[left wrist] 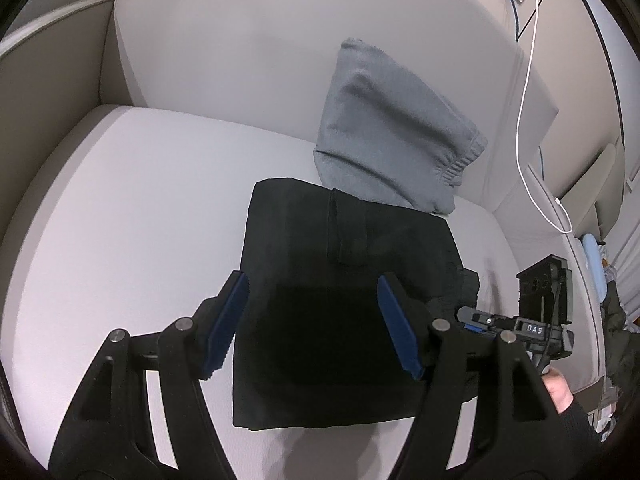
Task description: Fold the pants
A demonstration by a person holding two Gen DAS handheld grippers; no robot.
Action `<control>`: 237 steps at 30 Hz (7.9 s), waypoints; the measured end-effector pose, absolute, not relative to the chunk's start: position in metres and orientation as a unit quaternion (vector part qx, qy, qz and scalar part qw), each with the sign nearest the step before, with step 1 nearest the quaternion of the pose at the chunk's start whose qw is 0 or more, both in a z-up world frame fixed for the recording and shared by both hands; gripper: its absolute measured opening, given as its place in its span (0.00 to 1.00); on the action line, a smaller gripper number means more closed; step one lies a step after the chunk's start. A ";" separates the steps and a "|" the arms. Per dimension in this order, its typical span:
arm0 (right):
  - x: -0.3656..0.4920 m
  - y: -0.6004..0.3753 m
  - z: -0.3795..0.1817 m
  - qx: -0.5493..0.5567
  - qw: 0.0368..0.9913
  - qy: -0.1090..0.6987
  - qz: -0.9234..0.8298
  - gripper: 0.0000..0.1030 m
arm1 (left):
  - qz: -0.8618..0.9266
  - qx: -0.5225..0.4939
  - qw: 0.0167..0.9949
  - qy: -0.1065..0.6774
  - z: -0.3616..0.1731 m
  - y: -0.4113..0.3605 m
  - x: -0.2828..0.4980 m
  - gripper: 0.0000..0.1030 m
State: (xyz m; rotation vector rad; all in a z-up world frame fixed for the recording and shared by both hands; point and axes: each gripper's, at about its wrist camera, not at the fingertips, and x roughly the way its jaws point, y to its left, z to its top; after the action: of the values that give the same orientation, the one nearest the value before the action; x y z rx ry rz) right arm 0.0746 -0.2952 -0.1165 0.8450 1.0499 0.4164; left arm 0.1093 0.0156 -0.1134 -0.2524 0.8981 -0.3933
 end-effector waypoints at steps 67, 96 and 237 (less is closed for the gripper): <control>0.018 -0.235 -0.106 0.207 0.835 0.489 0.146 0.00 | -0.208 0.077 0.781 0.584 -0.183 -0.025 0.091 0.04; 0.082 -0.256 -0.033 0.152 0.895 0.410 0.084 0.50 | -0.156 0.066 0.912 0.375 -0.121 -0.072 0.149 0.18; -0.003 -0.207 -0.015 0.031 0.912 0.404 -0.061 1.00 | 0.000 0.028 0.945 0.326 -0.105 -0.052 0.010 0.99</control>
State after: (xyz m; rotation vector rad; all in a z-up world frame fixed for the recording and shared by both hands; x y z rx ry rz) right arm -0.0032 -0.2073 -0.0148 0.0646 0.8332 -0.1258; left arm 0.0097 -0.0519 -0.1052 0.0578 0.6639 0.0008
